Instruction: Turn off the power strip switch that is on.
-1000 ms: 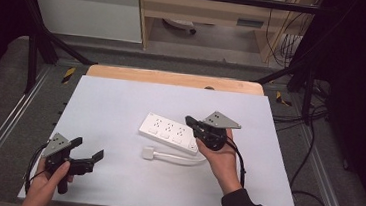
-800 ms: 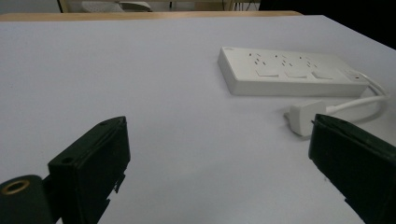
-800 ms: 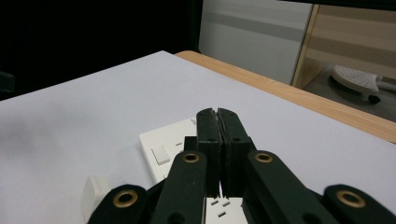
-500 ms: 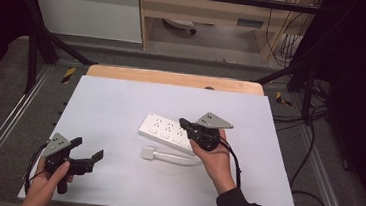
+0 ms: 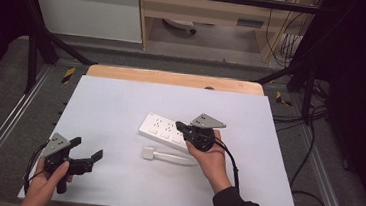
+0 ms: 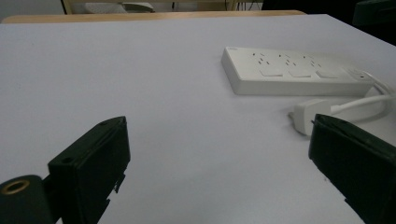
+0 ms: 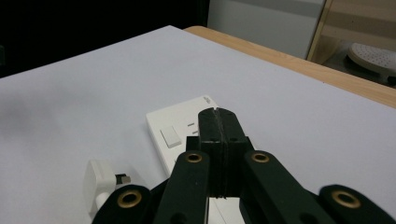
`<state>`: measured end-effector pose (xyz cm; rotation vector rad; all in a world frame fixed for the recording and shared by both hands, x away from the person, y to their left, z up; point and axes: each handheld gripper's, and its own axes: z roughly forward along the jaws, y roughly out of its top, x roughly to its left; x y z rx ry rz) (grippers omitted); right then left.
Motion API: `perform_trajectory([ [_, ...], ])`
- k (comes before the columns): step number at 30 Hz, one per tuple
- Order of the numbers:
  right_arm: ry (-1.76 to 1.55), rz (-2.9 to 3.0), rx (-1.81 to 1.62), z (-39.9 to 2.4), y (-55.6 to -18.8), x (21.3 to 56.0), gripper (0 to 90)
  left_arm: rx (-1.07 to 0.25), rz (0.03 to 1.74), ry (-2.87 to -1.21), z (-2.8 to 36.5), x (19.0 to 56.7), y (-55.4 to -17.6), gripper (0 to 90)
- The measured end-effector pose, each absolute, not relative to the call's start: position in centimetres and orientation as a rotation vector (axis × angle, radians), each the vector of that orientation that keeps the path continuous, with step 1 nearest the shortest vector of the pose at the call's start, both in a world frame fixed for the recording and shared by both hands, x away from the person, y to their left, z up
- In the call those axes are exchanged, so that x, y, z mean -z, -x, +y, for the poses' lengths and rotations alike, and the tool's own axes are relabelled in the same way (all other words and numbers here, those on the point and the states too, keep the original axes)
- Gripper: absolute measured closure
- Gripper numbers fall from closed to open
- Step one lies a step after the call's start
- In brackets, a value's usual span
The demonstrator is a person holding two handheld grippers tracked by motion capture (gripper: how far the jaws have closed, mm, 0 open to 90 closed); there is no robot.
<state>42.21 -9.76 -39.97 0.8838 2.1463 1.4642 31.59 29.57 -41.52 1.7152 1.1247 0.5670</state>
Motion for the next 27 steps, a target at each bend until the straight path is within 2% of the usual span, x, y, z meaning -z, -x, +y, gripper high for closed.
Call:
perform_trajectory([
  [27, -0.915, 2.255, -1.35, -8.9, -42.5, 42.5, 90.0, -0.57, 1.125, -1.718, 29.6, 41.5, -31.6, 5.3],
])
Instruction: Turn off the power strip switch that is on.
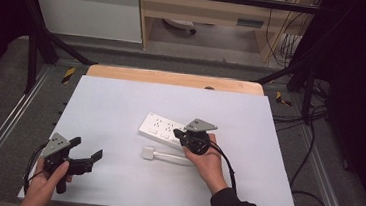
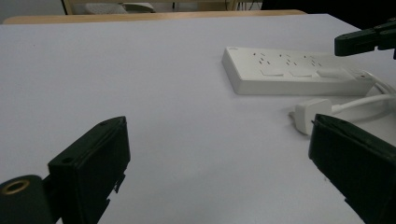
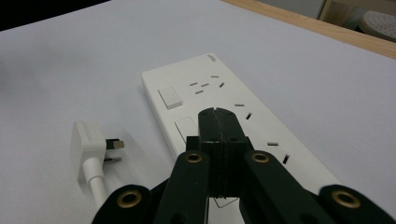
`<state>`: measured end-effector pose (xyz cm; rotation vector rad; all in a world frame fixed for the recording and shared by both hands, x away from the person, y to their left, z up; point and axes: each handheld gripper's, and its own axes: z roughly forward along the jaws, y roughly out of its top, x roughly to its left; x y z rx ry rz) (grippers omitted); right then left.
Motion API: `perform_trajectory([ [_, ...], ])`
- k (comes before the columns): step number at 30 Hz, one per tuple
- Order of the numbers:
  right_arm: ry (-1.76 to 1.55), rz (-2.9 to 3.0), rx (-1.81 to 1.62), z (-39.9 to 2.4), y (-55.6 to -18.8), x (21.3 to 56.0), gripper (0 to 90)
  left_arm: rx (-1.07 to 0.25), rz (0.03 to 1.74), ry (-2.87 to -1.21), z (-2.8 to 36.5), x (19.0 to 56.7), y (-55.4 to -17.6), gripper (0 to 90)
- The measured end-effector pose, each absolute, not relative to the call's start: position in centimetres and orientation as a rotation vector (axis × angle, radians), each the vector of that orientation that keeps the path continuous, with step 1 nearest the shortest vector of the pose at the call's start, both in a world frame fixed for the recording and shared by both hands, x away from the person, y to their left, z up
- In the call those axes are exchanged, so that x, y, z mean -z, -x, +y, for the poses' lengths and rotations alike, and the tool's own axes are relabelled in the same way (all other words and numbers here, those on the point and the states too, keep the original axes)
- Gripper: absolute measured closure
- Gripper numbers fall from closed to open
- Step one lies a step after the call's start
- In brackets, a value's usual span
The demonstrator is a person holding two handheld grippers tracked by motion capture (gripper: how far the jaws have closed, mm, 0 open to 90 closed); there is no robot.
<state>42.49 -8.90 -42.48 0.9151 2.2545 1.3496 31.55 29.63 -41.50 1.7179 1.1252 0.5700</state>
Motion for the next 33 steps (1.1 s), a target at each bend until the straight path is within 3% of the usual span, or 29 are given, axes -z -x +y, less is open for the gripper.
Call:
perform_trajectory([
  [33, -0.926, 2.295, -1.29, -8.7, -42.8, 43.7, 90.0, -0.572, 1.122, -1.722, 29.6, 41.5, -31.6, 5.2],
])
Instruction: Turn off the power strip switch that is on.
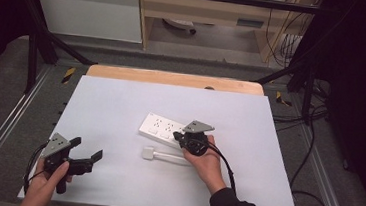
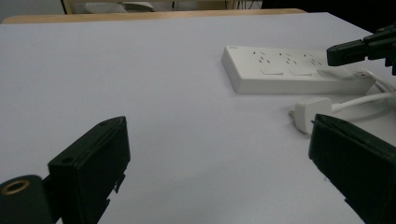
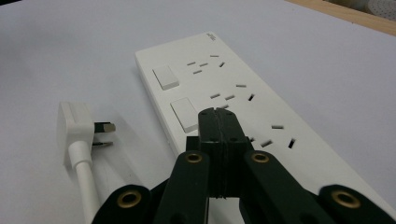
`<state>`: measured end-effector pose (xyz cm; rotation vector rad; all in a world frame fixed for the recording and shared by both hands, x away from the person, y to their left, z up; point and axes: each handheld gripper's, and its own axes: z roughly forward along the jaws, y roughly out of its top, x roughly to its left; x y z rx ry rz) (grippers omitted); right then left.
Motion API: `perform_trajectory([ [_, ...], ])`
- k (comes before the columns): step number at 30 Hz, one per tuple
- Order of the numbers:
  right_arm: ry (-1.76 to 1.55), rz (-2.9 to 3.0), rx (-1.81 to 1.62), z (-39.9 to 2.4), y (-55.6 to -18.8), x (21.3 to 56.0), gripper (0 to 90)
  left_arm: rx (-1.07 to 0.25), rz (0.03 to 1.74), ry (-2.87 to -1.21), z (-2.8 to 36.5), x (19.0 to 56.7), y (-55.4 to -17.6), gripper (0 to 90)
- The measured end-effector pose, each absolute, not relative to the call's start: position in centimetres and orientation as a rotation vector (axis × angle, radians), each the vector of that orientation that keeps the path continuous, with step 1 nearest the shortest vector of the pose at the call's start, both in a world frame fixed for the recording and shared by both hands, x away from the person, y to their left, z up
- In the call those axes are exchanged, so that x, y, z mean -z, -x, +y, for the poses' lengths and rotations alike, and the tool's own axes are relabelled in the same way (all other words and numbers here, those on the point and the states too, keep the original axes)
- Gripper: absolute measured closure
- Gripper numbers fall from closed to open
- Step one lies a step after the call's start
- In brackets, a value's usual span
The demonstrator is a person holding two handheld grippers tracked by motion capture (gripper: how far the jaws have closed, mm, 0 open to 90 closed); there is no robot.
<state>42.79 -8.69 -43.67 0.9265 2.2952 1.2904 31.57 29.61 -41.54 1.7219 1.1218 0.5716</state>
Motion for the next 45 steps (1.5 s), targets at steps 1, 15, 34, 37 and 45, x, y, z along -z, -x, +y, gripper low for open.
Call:
perform_trajectory([
  [1, -0.925, 2.298, -1.289, -8.66, -42.82, 43.76, 90.0, -0.572, 1.121, -1.722, 29.6, 41.54, -31.57, 5.2],
  [15, -0.914, 2.322, -1.266, -8.09, -42.69, 44.28, 90.0, -0.57, 1.119, -1.725, 29.62, 41.51, -31.52, 5.2],
  [34, -0.924, 2.313, -1.282, -7.97, -42.64, 44.53, 90.0, -0.57, 1.119, -1.727, 29.58, 41.52, -31.52, 5.2],
  [37, -0.921, 2.314, -1.277, -7.92, -42.62, 44.56, 90.0, -0.571, 1.12, -1.727, 29.57, 41.53, -31.52, 5.2],
  [45, -0.919, 2.32, -1.268, -7.77, -42.61, 44.69, 90.0, -0.57, 1.119, -1.727, 29.6, 41.52, -31.52, 5.3],
])
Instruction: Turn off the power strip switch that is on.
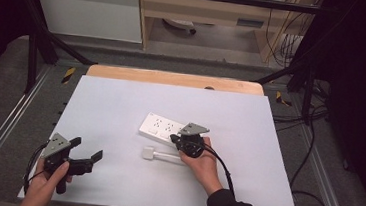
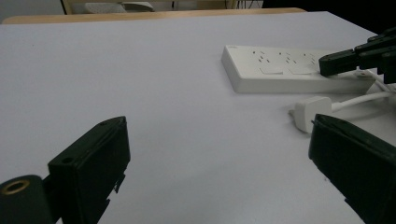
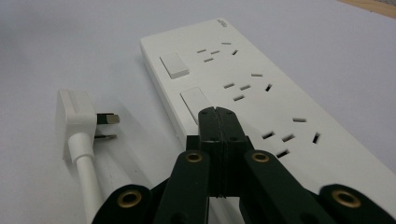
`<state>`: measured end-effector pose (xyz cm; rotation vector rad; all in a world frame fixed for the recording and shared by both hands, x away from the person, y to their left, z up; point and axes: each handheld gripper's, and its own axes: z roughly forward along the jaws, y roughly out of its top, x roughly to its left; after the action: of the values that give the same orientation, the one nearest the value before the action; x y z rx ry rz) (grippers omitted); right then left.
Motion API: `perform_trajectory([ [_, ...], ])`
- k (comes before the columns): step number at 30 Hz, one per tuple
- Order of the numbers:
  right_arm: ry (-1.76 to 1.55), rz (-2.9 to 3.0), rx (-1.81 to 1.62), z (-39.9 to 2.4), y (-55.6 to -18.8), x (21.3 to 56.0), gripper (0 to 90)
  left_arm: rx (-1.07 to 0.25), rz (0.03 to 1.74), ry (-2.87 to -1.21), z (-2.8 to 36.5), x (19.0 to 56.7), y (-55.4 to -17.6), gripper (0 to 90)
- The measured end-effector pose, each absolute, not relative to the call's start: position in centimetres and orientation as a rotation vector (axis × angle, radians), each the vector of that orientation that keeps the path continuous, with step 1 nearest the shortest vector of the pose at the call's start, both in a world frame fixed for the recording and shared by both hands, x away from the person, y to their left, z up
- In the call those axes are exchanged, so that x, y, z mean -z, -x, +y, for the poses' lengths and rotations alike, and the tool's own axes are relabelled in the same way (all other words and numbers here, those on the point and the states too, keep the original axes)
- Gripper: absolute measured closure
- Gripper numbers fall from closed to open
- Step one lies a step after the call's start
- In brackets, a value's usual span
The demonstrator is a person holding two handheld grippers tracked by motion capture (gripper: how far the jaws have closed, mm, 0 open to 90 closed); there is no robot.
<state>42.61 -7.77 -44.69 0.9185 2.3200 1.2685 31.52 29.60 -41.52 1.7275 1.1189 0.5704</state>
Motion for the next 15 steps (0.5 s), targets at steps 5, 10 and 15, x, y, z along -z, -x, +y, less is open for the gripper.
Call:
perform_trajectory([
  [5, -0.908, 2.325, -1.271, -7.68, -42.5, 44.67, 90.0, -0.571, 1.118, -1.73, 29.64, 41.5, -31.52, 5.2],
  [10, -0.911, 2.315, -1.279, -7.87, -42.48, 44.44, 90.0, -0.571, 1.119, -1.726, 29.63, 41.5, -31.5, 5.2],
  [15, -0.918, 2.308, -1.284, -8.09, -42.53, 44.28, 90.0, -0.573, 1.12, -1.726, 29.59, 41.52, -31.5, 5.3],
])
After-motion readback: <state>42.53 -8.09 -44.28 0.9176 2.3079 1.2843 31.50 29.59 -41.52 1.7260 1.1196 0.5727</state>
